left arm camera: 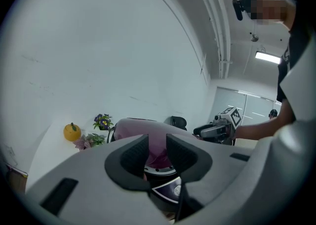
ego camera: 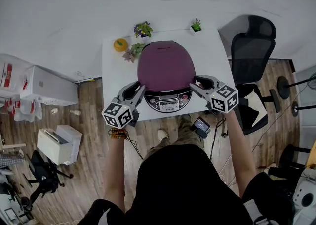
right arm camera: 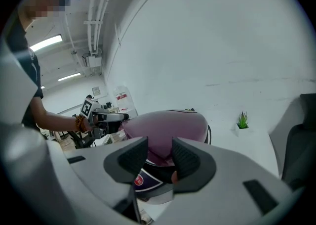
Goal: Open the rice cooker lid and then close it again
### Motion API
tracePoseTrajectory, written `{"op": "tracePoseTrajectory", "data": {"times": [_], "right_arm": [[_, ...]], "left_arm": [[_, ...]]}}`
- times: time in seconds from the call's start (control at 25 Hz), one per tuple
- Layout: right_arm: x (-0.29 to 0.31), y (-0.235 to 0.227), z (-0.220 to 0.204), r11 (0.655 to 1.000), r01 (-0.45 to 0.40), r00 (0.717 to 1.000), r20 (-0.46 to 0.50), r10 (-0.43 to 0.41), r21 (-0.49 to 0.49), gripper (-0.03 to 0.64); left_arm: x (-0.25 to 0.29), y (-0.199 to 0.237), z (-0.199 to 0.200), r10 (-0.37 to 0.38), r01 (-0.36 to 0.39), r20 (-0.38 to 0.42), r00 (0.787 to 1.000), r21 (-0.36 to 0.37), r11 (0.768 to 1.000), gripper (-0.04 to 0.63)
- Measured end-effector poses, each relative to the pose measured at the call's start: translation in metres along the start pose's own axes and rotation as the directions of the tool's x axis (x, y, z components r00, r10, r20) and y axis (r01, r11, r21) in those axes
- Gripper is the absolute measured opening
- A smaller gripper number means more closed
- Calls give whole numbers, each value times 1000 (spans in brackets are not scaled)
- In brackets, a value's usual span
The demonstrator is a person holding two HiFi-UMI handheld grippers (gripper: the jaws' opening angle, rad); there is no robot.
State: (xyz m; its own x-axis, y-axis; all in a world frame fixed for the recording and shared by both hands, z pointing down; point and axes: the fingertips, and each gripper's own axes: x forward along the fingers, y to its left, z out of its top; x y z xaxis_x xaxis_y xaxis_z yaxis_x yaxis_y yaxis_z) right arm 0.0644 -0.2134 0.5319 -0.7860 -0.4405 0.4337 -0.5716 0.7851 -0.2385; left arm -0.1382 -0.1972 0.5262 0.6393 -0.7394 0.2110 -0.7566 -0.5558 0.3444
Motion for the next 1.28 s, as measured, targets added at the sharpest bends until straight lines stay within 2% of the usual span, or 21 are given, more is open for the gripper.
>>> {"op": "tracePoseTrajectory", "data": {"times": [0.76,1.28], "right_arm": [[14,7,-32,992,46,989,-133,-62,-120,98],[20,7,-45,987,67,979,-180,-94,-148,67]], "left_arm": [[4,6,-33,74,-60,-119,990,116,991,87],[6,9,-47,101,-75,-175,979,147,986,74]]}}
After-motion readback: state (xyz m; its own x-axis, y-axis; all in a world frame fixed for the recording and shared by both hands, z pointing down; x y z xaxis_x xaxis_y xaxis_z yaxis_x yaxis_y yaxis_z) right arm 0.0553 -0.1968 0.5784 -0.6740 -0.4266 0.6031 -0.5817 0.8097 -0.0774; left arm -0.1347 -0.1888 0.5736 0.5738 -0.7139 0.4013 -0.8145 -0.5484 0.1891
